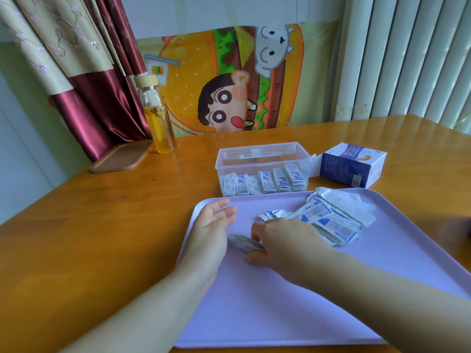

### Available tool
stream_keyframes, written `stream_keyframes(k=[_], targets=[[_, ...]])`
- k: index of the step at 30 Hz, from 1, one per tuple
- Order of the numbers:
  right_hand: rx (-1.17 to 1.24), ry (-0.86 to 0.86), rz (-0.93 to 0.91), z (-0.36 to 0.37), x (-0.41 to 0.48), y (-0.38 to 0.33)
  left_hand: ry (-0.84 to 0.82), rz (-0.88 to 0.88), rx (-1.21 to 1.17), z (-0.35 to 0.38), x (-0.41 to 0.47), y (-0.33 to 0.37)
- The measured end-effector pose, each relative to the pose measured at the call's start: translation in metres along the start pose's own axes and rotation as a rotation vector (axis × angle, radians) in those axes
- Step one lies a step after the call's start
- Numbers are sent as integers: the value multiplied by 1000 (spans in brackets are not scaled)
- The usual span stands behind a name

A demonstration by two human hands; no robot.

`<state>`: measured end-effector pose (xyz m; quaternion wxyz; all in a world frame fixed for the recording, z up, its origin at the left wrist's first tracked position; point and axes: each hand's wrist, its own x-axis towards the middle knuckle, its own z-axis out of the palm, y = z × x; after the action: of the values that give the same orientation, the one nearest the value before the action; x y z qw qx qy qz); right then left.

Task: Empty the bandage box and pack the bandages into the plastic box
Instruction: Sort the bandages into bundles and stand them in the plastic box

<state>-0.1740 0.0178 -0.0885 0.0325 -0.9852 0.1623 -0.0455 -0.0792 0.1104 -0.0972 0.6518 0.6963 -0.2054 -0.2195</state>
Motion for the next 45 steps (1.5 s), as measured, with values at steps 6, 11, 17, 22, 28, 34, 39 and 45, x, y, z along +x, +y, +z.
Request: stream_keyframes(k=[6, 11, 17, 22, 28, 34, 39, 45], targets=[[-28, 25, -47, 4, 3, -3, -29, -52, -45, 4, -4, 2], [291, 96, 4, -4, 3, 3, 2, -62, -202, 0, -2, 7], [758, 202, 15, -12, 4, -6, -254, -142, -462, 19, -17, 18], [736, 153, 13, -34, -4, 27, -102, -169, -703, 21, -5, 28], [349, 327, 486, -30, -12, 125, -115, -264, -785, 16, 5, 35], [534, 184, 586, -17, -19, 146, -230, -324, -869, 28, 7, 37], [633, 243, 615, -22, -21, 150, -274, -335, -815, 29, 10, 36], [809, 387, 635, -32, -30, 148, -310, -364, -708, 23, 13, 30]])
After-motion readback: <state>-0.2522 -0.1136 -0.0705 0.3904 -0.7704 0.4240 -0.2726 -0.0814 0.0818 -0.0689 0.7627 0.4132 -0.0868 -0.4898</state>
